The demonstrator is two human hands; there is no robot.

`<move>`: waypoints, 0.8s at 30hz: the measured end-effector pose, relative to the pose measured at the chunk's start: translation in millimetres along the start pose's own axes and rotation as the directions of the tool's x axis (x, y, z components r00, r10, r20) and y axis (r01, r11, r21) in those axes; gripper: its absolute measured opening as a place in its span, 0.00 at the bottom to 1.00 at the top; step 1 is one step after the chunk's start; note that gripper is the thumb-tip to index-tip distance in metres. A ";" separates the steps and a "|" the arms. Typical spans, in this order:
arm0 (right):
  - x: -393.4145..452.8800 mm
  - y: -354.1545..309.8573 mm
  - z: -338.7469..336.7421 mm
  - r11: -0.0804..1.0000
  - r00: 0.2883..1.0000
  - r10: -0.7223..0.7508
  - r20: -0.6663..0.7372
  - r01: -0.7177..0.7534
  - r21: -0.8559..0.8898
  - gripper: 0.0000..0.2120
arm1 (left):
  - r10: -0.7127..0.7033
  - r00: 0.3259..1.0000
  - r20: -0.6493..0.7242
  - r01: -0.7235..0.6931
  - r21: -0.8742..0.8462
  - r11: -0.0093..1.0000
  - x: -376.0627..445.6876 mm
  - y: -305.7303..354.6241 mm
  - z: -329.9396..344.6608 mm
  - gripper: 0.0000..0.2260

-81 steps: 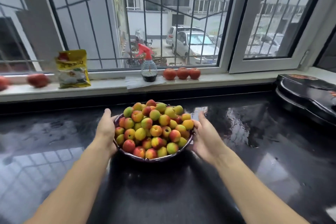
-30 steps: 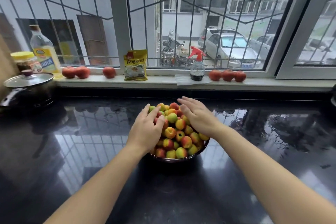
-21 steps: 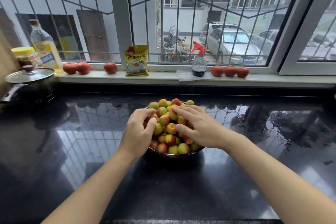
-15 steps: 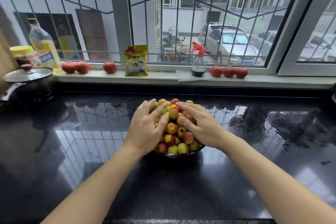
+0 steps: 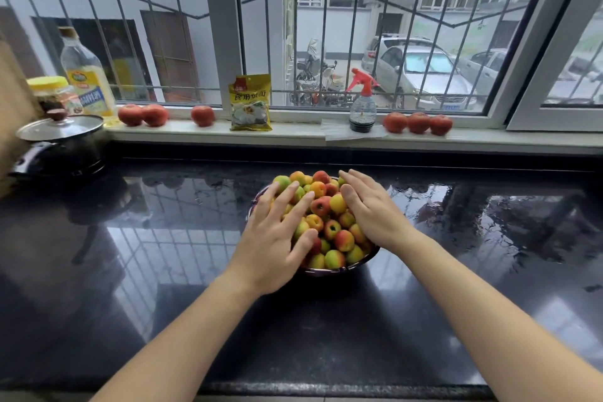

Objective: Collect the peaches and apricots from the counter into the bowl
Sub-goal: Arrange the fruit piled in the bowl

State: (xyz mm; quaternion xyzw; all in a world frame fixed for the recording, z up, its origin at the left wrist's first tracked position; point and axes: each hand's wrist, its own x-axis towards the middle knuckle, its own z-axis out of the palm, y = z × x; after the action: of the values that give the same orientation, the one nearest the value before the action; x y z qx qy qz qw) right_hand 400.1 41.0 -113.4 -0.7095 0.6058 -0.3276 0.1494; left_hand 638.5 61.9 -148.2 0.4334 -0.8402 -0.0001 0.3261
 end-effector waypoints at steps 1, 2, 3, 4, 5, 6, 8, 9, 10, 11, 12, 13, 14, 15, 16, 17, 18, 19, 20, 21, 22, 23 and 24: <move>-1.8 -1.2 -1.1 1.000 1.000 -0.004 -0.012 0.004 0.008 0.25 | 0.002 0.999 -0.047 -0.003 -0.033 0.999 -1.7 -0.8 0.2 0.28; -3.4 -1.9 -1.9 1.000 1.000 -0.010 -0.022 0.011 0.010 0.25 | -0.013 0.993 -0.115 0.003 -0.083 0.997 -4.3 -2.1 1.1 0.26; -5.0 -2.0 -2.3 1.000 0.999 -0.017 -0.027 0.018 0.009 0.24 | -0.047 0.983 -0.180 0.023 -0.130 0.991 -6.8 -3.9 3.1 0.24; -6.3 -1.8 -2.2 1.000 0.999 -0.022 -0.025 0.022 0.005 0.24 | -0.095 0.971 -0.217 0.058 -0.169 0.984 -9.1 -5.1 5.3 0.22; -7.3 -1.4 -1.4 1.000 1.000 -0.023 -0.017 0.023 0.001 0.23 | -0.144 0.965 -0.220 0.100 -0.202 0.974 -10.9 -5.1 7.0 0.23; -7.6 -0.9 -0.3 1.000 1.000 -0.023 -0.007 0.023 -0.006 0.23 | -0.187 0.962 -0.201 0.139 -0.231 0.963 -12.0 -4.4 8.3 0.23; -7.0 0.7 2.2 1.000 1.000 -0.018 -0.002 0.017 -0.021 0.23 | -0.230 0.960 -0.162 0.181 -0.274 0.945 -12.3 -4.4 10.8 0.24; -6.4 1.4 3.7 1.000 1.000 -0.015 -0.012 0.015 -0.024 0.23 | -0.236 0.959 -0.154 0.186 -0.283 0.941 -12.8 -5.4 11.4 0.24; -5.7 2.1 5.2 1.000 0.999 -0.013 -0.030 0.012 -0.019 0.22 | -0.246 0.958 -0.147 0.196 -0.293 0.936 -13.5 -6.3 11.8 0.24; -4.9 2.5 6.7 1.000 0.998 -0.012 -0.054 0.011 -0.007 0.22 | -0.270 0.953 -0.136 0.215 -0.319 0.923 -14.1 -7.3 12.2 0.25; -4.4 2.7 8.1 1.000 0.996 -0.010 -0.084 0.011 0.010 0.22 | -0.313 0.942 -0.120 0.250 -0.372 0.894 -14.0 -8.1 12.7 0.27; -4.5 2.9 9.6 0.999 0.993 -0.004 -0.119 0.008 0.035 0.22 | -0.377 0.921 -0.095 0.299 -0.446 0.844 -13.0 -8.5 12.6 0.28; -4.7 3.2 10.9 0.998 0.987 0.010 -0.158 0.001 0.067 0.21 | -0.447 0.893 -0.059 0.355 -0.517 0.778 -10.6 -8.7 11.9 0.30; -5.2 3.4 11.7 0.995 0.981 0.028 -0.194 -0.008 0.099 0.21 | -0.506 0.863 -0.020 0.409 -0.561 0.720 -7.2 -8.4 10.8 0.32; -5.7 3.9 12.4 0.993 0.975 0.042 -0.218 -0.017 0.117 0.21 | -0.543 0.840 0.007 0.453 -0.560 0.693 -3.8 -7.8 9.6 0.33; -6.1 4.3 13.3 0.994 0.973 0.045 -0.228 -0.019 0.112 0.21 | -0.559 0.829 0.014 0.484 -0.519 0.705 -1.2 -7.2 8.5 0.34; -6.3 4.7 14.7 0.996 0.972 0.035 -0.231 -0.015 0.091 0.20 | -0.557 0.830 0.009 0.500 -0.455 0.737 1.6 -7.0 7.7 0.34; -6.5 5.1 16.1 0.997 0.973 0.024 -0.231 -0.008 0.070 0.20 | -0.546 0.838 0.004 0.504 -0.389 0.771 4.9 -6.9 6.3 0.34; -6.5 5.2 17.3 0.998 0.972 0.019 -0.235 -0.005 0.061 0.20 | -0.532 0.847 0.003 0.501 -0.340 0.796 9.1 -6.8 5.2 0.33; -6.5 5.1 17.9 0.998 0.970 0.022 -0.242 -0.007 0.061 0.20 | -0.519 0.855 0.005 0.493 -0.318 0.810 14.2 -6.9 4.3 0.32; -6.3 5.1 18.3 0.998 0.968 0.026 -0.250 -0.011 0.063 0.21 | -0.509 0.861 0.014 0.486 -0.319 0.814 20.1 -6.7 3.1 0.30; -6.4 5.2 18.7 0.998 0.966 0.028 -0.256 -0.013 0.062 0.20 | -0.504 0.863 0.027 0.483 -0.334 0.809 26.3 -6.3 1.4 0.29; -6.4 5.1 19.0 0.998 0.965 0.029 -0.259 -0.014 0.057 0.20 | -0.504 0.863 0.044 0.485 -0.355 0.799 32.2 -5.9 -0.4 0.28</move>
State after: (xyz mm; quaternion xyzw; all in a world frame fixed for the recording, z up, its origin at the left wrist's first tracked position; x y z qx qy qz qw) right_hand 408.2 42.5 -132.4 -0.6495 0.6185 -0.4327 0.0917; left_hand 629.7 34.9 -131.9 0.5712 -0.6750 -0.2248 0.4093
